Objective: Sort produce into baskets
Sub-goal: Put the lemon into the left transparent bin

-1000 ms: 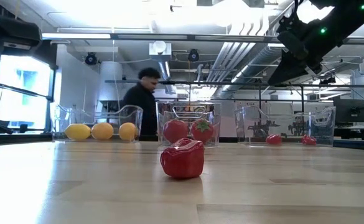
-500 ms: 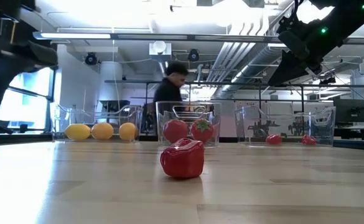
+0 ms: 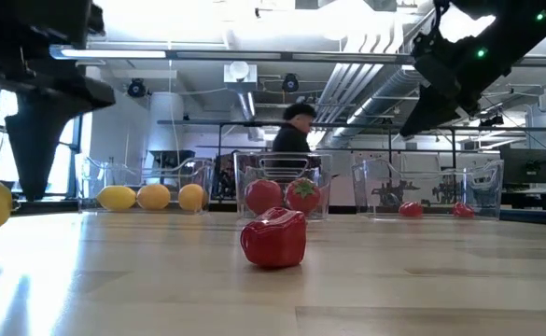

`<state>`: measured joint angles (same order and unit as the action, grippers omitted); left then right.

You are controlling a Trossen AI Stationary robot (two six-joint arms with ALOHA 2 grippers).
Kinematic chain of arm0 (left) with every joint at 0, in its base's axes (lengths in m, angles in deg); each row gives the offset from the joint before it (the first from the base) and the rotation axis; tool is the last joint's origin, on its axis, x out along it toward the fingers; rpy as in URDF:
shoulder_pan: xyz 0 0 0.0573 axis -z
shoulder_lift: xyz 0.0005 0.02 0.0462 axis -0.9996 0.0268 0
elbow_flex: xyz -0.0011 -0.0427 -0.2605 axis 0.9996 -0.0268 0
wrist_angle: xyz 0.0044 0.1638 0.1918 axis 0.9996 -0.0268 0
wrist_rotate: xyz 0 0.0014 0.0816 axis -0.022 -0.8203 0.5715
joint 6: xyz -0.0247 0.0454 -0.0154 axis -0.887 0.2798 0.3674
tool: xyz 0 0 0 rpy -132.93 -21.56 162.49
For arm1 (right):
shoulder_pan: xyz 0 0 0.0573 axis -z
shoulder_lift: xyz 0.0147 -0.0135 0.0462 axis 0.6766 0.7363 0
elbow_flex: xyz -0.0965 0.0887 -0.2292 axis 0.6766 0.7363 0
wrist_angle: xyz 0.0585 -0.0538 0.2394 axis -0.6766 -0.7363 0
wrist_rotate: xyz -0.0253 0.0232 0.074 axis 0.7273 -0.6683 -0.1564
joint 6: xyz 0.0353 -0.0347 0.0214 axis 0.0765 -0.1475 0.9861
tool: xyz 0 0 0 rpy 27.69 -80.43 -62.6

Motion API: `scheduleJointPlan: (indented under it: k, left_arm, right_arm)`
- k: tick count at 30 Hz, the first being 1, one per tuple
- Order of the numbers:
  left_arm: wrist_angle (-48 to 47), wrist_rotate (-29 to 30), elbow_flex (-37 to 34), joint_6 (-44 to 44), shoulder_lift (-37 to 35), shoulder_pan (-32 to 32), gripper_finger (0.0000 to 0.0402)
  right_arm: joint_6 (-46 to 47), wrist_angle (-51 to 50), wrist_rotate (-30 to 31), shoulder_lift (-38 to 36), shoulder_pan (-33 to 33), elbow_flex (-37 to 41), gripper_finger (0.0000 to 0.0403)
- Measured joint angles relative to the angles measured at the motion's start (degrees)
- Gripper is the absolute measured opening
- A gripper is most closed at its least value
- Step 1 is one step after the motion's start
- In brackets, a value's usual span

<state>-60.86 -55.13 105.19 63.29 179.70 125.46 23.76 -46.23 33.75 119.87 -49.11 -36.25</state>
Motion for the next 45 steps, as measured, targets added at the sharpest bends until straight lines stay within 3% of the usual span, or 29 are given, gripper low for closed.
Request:
scheduleJointPlan:
  k: [3,10,16,19,22,33,45]
  left_arm:
    - [2.47,-2.82,-1.58,-0.07,0.0,-0.79,0.0264]
    - [-5.79,-2.22,-0.85,1.07,-3.35,-3.37,0.0264]
    - [-5.93,-1.93,-3.44,-8.29,-10.76,-6.04,0.0264]
    - [-5.44,-6.11,-5.3,-14.48,-13.32,-6.38,0.0263]
    - [-2.63,-9.62,-7.39,-18.45,-13.59,-5.31,0.0263]
    - [-0.81,-9.82,-12.36,-20.92,-10.06,-3.07,0.0263]
    - [-5.55,-10.23,-10.01,-19.82,-11.85,-3.61,0.0238]
  right_arm:
    - [-0.07,2.14,0.02,2.89,-0.01,0.0,0.0]
    - [-2.01,7.36,-0.06,8.76,-0.45,0.0,0.0]
    - [-3.65,10.47,-0.15,9.45,-2.25,0.0,0.0]
    - [-3.65,12.02,-0.15,9.45,-3.55,0.0,0.0]
    - [-3.65,13.04,-0.17,9.45,-4.95,0.0,0.0]
    - [-3.61,13.56,-0.17,9.45,-8.16,0.0,0.0]
    - [-3.63,13.5,-0.15,9.45,-8.14,0.0,0.0]
